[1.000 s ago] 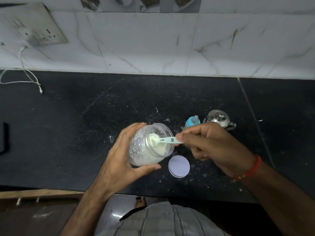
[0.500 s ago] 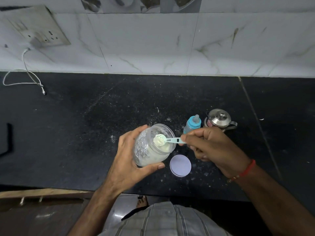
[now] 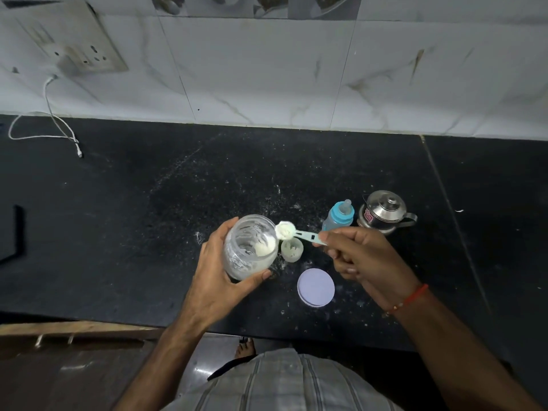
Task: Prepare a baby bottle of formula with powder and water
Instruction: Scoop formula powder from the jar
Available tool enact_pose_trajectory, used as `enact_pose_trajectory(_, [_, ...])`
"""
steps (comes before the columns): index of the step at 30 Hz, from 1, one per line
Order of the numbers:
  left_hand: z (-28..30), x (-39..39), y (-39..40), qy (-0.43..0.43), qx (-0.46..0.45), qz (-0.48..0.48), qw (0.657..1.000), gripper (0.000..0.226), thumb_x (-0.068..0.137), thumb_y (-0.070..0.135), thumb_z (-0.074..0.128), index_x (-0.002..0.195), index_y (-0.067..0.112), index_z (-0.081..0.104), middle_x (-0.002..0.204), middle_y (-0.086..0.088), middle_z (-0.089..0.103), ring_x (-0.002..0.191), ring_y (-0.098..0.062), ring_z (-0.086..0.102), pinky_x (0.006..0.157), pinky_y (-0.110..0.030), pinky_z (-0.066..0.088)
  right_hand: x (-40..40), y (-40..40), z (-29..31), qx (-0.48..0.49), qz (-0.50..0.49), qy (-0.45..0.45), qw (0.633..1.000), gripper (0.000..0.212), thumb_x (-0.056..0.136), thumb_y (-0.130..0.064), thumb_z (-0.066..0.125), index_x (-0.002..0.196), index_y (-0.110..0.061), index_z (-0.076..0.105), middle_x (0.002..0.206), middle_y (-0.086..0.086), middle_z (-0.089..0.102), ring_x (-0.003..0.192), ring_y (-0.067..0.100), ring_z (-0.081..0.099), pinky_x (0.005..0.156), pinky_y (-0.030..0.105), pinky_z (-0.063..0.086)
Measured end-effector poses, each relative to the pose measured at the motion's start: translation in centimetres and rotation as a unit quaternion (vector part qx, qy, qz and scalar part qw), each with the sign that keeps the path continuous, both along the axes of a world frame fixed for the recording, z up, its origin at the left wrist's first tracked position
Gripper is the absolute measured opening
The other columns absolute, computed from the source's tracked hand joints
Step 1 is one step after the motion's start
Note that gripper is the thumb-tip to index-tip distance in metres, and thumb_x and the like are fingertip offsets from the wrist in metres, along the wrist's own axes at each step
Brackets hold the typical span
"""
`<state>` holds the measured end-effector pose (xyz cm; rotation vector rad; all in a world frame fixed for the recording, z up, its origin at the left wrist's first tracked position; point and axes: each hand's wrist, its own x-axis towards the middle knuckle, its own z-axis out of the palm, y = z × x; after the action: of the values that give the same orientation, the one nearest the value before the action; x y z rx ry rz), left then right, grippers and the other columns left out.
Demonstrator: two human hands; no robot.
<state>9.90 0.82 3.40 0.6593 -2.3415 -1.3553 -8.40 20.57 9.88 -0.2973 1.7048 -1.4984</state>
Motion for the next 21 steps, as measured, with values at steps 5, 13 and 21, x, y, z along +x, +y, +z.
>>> enact_pose_trajectory(5, [-1.0,0.9,-1.2,0.001,0.011,0.056,0.998,0.101,0.063,0.057,0.090,0.148,0.043,0.038,0.146,0.016,0.053,0.137,-0.022,0.053,0.113,-0.053,0.048,-0.4,0.3,-3.2,-0.002,-0.079,0.017,0.997,0.024,0.100,-0.012,0.063,0.096,0.010,0.068,0.068,0.007,0.059,0.041,0.006,0.035,0.038,0.015,0.028])
enact_pose_trajectory(13, [-1.2,1.2,-1.7,0.004,0.017,0.060,0.998,0.100,0.062,0.057,0.091,0.147,0.046,0.039,0.145,0.016,0.055,0.136,-0.023,0.054,0.113,-0.053,0.048,0.1,-0.7,-10.3,0.125,0.033,0.490,0.862,0.008,0.095,-0.009,0.069,0.094,-0.008,0.076,0.083,0.007,0.073,0.075,0.024,0.068,0.071,0.039,0.056])
enact_pose_trajectory(21, [-1.1,1.2,-2.0,0.006,0.011,0.059,0.998,0.102,0.062,0.057,0.091,0.148,0.043,0.039,0.147,0.014,0.055,0.138,-0.022,0.053,0.114,-0.053,0.047,0.8,-0.5,-11.4,0.139,0.067,0.584,0.797,0.012,0.089,-0.005,0.076,0.101,-0.007,0.076,0.090,0.008,0.067,0.072,0.024,0.070,0.065,0.038,0.063])
